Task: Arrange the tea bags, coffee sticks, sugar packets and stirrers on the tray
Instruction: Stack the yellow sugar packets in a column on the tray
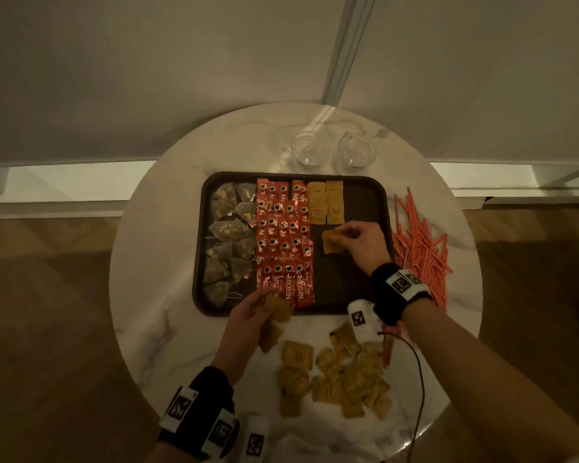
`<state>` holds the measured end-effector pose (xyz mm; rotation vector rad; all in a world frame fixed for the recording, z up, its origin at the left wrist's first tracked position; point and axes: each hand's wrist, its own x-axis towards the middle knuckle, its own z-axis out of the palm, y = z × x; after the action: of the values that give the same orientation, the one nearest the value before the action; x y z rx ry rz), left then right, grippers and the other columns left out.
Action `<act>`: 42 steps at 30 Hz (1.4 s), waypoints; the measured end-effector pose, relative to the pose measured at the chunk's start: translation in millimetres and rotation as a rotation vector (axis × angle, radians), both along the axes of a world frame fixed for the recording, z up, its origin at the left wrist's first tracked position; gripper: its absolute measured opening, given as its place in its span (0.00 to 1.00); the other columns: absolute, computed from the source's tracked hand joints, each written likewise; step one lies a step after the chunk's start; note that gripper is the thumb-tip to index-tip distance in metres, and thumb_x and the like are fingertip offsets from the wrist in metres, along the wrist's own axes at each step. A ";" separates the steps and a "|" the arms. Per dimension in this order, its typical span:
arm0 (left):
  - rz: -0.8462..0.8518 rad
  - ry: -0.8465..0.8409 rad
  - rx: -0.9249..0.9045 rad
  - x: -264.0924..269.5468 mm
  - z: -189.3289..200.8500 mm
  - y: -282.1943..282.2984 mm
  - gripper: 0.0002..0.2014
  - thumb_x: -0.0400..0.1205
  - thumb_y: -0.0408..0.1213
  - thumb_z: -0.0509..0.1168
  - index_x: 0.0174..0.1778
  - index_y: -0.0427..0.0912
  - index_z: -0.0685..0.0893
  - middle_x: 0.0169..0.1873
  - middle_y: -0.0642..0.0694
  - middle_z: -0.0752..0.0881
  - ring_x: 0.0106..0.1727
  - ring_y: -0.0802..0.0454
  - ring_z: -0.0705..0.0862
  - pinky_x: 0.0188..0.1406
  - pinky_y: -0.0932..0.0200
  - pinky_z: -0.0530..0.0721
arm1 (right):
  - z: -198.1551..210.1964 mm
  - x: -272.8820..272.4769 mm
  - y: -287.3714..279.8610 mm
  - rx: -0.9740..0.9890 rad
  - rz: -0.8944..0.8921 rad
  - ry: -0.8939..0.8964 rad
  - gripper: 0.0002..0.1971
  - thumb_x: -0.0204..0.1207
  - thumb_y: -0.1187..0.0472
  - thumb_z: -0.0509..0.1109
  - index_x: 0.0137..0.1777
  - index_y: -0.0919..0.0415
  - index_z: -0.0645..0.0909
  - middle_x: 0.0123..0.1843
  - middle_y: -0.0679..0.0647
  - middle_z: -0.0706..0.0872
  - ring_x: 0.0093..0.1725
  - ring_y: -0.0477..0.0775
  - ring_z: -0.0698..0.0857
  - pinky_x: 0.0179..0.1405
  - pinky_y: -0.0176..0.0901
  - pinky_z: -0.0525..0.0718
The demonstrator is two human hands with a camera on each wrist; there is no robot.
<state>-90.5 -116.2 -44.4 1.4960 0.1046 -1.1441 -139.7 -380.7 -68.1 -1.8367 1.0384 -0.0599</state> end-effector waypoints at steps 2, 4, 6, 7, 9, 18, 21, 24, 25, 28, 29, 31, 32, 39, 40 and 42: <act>0.008 0.012 0.005 4.1 -1.3 -1.0 0.10 0.88 0.35 0.59 0.62 0.46 0.83 0.37 0.48 0.88 0.25 0.57 0.81 0.19 0.65 0.77 | -13.6 18.8 -11.3 -0.025 0.015 0.041 0.05 0.74 0.60 0.79 0.48 0.56 0.88 0.49 0.48 0.89 0.50 0.46 0.88 0.55 0.42 0.87; 0.016 0.017 0.009 8.7 -3.2 -0.6 0.09 0.88 0.35 0.60 0.61 0.45 0.83 0.35 0.49 0.88 0.24 0.57 0.80 0.19 0.65 0.77 | -22.0 32.8 -19.1 -0.053 0.031 0.064 0.05 0.73 0.61 0.79 0.47 0.55 0.88 0.47 0.48 0.89 0.49 0.47 0.88 0.54 0.42 0.87; 0.020 0.021 0.014 12.9 -6.6 0.6 0.09 0.88 0.35 0.60 0.61 0.44 0.83 0.34 0.49 0.88 0.24 0.56 0.80 0.19 0.64 0.77 | -26.0 43.1 -24.8 -0.078 0.038 0.063 0.06 0.72 0.61 0.80 0.46 0.55 0.87 0.46 0.47 0.88 0.48 0.46 0.87 0.52 0.41 0.86; 0.025 0.025 0.016 14.3 -8.0 1.3 0.09 0.88 0.36 0.59 0.61 0.44 0.83 0.34 0.48 0.88 0.24 0.56 0.81 0.19 0.64 0.77 | -26.9 46.8 -26.7 -0.085 0.044 0.055 0.06 0.72 0.61 0.80 0.46 0.54 0.86 0.45 0.47 0.87 0.47 0.45 0.86 0.51 0.38 0.85; 0.040 0.037 0.019 16.0 -10.6 3.2 0.10 0.89 0.35 0.59 0.61 0.44 0.84 0.35 0.48 0.87 0.25 0.56 0.81 0.19 0.65 0.77 | -29.9 52.2 -29.2 -0.094 0.063 0.041 0.07 0.72 0.61 0.81 0.46 0.54 0.86 0.46 0.48 0.87 0.46 0.43 0.85 0.47 0.32 0.83; 0.042 0.053 0.075 11.2 -19.5 12.5 0.11 0.89 0.38 0.59 0.62 0.44 0.84 0.46 0.41 0.86 0.29 0.57 0.83 0.22 0.65 0.79 | -39.2 58.6 -27.9 -0.186 0.155 0.101 0.09 0.73 0.62 0.79 0.52 0.59 0.86 0.48 0.48 0.85 0.42 0.37 0.79 0.39 0.24 0.75; 0.041 0.045 0.070 9.4 -18.0 13.2 0.11 0.89 0.38 0.59 0.63 0.44 0.84 0.46 0.41 0.86 0.29 0.57 0.82 0.23 0.65 0.79 | -41.8 59.2 -29.5 -0.258 0.166 0.118 0.10 0.73 0.61 0.79 0.52 0.58 0.85 0.48 0.50 0.83 0.43 0.41 0.79 0.44 0.29 0.78; 0.047 0.047 0.060 9.2 -18.2 15.2 0.13 0.88 0.36 0.60 0.68 0.46 0.82 0.48 0.44 0.87 0.35 0.57 0.84 0.28 0.64 0.81 | -40.6 61.9 -31.4 -0.362 0.224 0.147 0.11 0.71 0.59 0.81 0.50 0.58 0.83 0.47 0.52 0.81 0.48 0.53 0.81 0.52 0.49 0.83; 0.043 0.041 0.055 9.6 -18.4 16.4 0.15 0.88 0.34 0.60 0.70 0.46 0.81 0.52 0.44 0.88 0.40 0.56 0.85 0.33 0.63 0.83 | -38.6 62.9 -31.4 -0.386 0.231 0.155 0.12 0.70 0.58 0.81 0.50 0.58 0.83 0.47 0.52 0.81 0.49 0.54 0.81 0.52 0.52 0.84; 0.002 -0.019 0.034 9.6 -14.0 19.0 0.18 0.87 0.29 0.59 0.72 0.47 0.80 0.58 0.46 0.88 0.51 0.53 0.86 0.47 0.59 0.85 | -24.6 59.8 -22.1 -0.361 0.180 0.111 0.10 0.74 0.57 0.78 0.52 0.58 0.82 0.46 0.52 0.82 0.46 0.50 0.80 0.50 0.50 0.85; -0.012 -0.046 0.033 9.0 -11.0 19.2 0.17 0.87 0.29 0.60 0.70 0.46 0.80 0.57 0.47 0.88 0.50 0.56 0.87 0.46 0.61 0.84 | -15.3 55.4 -12.6 -0.295 0.154 0.073 0.08 0.77 0.57 0.75 0.52 0.58 0.82 0.46 0.50 0.82 0.45 0.47 0.80 0.50 0.47 0.84; -0.027 -0.105 0.047 7.6 -4.3 19.1 0.12 0.86 0.30 0.62 0.64 0.45 0.80 0.50 0.49 0.89 0.41 0.62 0.86 0.38 0.67 0.82 | 6.7 41.4 16.5 -0.100 0.157 0.016 0.06 0.81 0.56 0.70 0.52 0.57 0.83 0.48 0.47 0.85 0.48 0.44 0.83 0.52 0.40 0.82; -0.031 -0.125 0.051 6.3 -1.5 19.5 0.09 0.86 0.31 0.63 0.60 0.44 0.80 0.47 0.51 0.89 0.39 0.64 0.86 0.36 0.68 0.82 | 16.2 31.3 34.1 0.000 0.199 0.010 0.07 0.83 0.54 0.68 0.52 0.56 0.84 0.48 0.47 0.86 0.49 0.43 0.84 0.52 0.38 0.81; 0.017 -0.209 0.038 -8.6 15.6 29.6 0.05 0.84 0.31 0.66 0.50 0.43 0.86 0.40 0.56 0.92 0.38 0.62 0.88 0.34 0.67 0.85 | 50.0 -48.6 138.6 0.526 0.159 -0.013 0.21 0.86 0.49 0.60 0.51 0.67 0.87 0.39 0.60 0.90 0.30 0.47 0.84 0.31 0.31 0.80; 0.021 -0.238 0.035 -11.4 17.1 31.9 0.06 0.83 0.29 0.67 0.49 0.43 0.88 0.42 0.56 0.92 0.42 0.63 0.89 0.37 0.67 0.86 | 53.0 -55.4 147.3 0.624 0.058 -0.024 0.22 0.88 0.51 0.57 0.53 0.68 0.87 0.39 0.61 0.91 0.29 0.47 0.85 0.28 0.30 0.79; -0.001 -0.299 0.009 -17.5 20.2 37.0 0.08 0.81 0.25 0.67 0.45 0.40 0.91 0.48 0.55 0.92 0.51 0.60 0.89 0.44 0.66 0.86 | 55.2 -65.0 158.2 0.746 -0.095 -0.073 0.22 0.88 0.53 0.58 0.57 0.69 0.87 0.42 0.63 0.92 0.33 0.50 0.88 0.29 0.34 0.82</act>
<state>-107.9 -79.2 -24.1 1.6577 -0.0962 -0.9096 -204.7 -222.6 -12.9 -1.1014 0.9279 0.1819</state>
